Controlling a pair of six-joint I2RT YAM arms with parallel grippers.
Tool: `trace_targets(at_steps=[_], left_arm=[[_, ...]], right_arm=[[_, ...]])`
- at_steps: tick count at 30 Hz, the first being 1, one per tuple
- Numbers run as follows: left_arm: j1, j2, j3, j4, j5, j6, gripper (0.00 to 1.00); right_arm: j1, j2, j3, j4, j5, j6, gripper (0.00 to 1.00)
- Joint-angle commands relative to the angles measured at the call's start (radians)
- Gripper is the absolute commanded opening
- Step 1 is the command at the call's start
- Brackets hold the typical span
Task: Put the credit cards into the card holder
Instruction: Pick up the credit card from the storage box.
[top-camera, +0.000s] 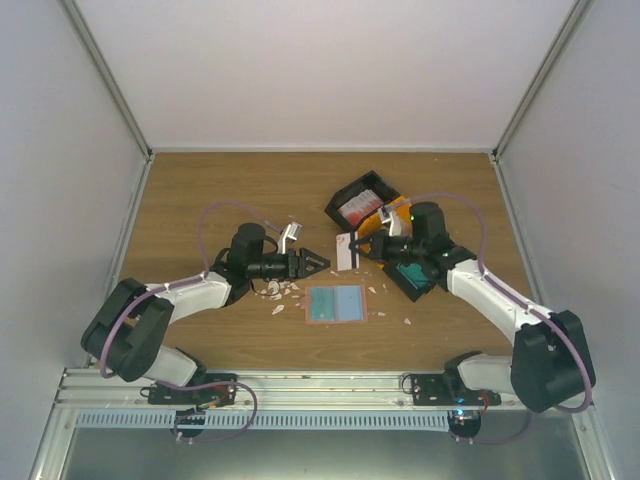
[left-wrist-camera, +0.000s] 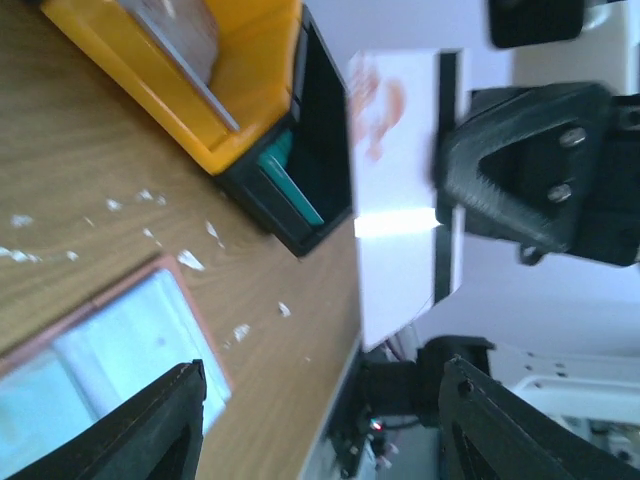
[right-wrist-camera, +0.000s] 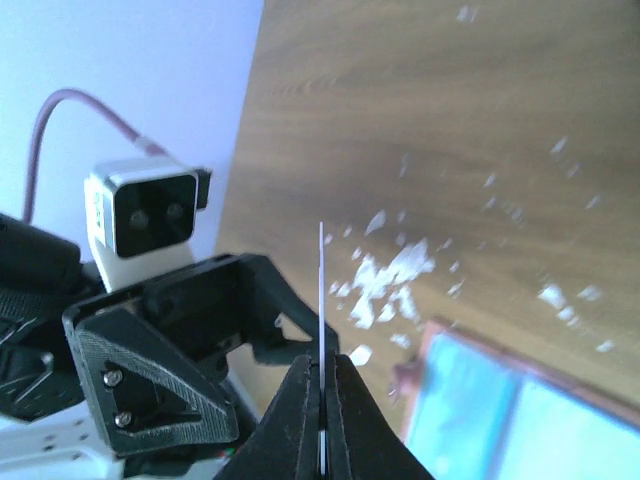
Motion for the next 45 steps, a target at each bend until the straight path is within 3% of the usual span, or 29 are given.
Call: trace_targets(at_steps=[1, 4, 7, 9, 14, 17, 20, 23, 27, 31, 33, 36, 39, 45], left_arm=[[0.008, -0.04, -0.057, 0.194, 0.127, -0.132, 0.66], [0.007, -0.042, -0.067, 0.204, 0.171, -0.165, 0.66], [0.008, -0.044, -0.088, 0.24, 0.2, -0.201, 0.6], [0.007, -0.046, -0.094, 0.25, 0.211, -0.211, 0.5], [0.007, -0.052, -0.102, 0.26, 0.226, -0.222, 0.15], [0.007, -0.058, -0.105, 0.261, 0.232, -0.223, 0.0], [0.008, -0.063, -0.109, 0.25, 0.233, -0.22, 0.0], [0.008, -0.061, -0.112, 0.251, 0.237, -0.232, 0.0], [0.008, -0.06, -0.117, 0.264, 0.245, -0.261, 0.0], [0.007, -0.057, -0.118, 0.263, 0.249, -0.264, 0.03], [0.007, -0.053, -0.12, 0.242, 0.247, -0.248, 0.12], [0.007, -0.058, -0.119, 0.137, 0.21, -0.181, 0.34], [0.006, -0.077, -0.115, -0.02, 0.125, -0.075, 0.46], [-0.004, -0.113, -0.116, -0.248, -0.063, 0.087, 0.49]], right_arm=[[0.072, -0.041, -0.116, 0.324, -0.103, 0.365, 0.01], [0.126, -0.047, -0.177, 0.428, -0.095, 0.464, 0.0], [0.176, -0.036, -0.189, 0.464, -0.084, 0.498, 0.01], [0.199, -0.029, -0.202, 0.489, -0.079, 0.52, 0.0], [0.221, -0.02, -0.225, 0.54, -0.068, 0.534, 0.02], [0.223, -0.023, -0.244, 0.558, -0.058, 0.532, 0.13], [0.223, -0.039, -0.264, 0.562, -0.031, 0.503, 0.29], [0.223, -0.065, -0.301, 0.619, -0.02, 0.488, 0.33], [0.224, -0.092, -0.346, 0.662, -0.016, 0.473, 0.24], [0.23, -0.098, -0.371, 0.708, -0.019, 0.456, 0.01], [0.232, -0.095, -0.372, 0.712, -0.009, 0.443, 0.0], [0.232, -0.101, -0.38, 0.673, 0.031, 0.412, 0.0], [0.232, -0.132, -0.405, 0.592, 0.098, 0.365, 0.0], [0.23, -0.174, -0.481, 0.429, 0.204, 0.293, 0.01]])
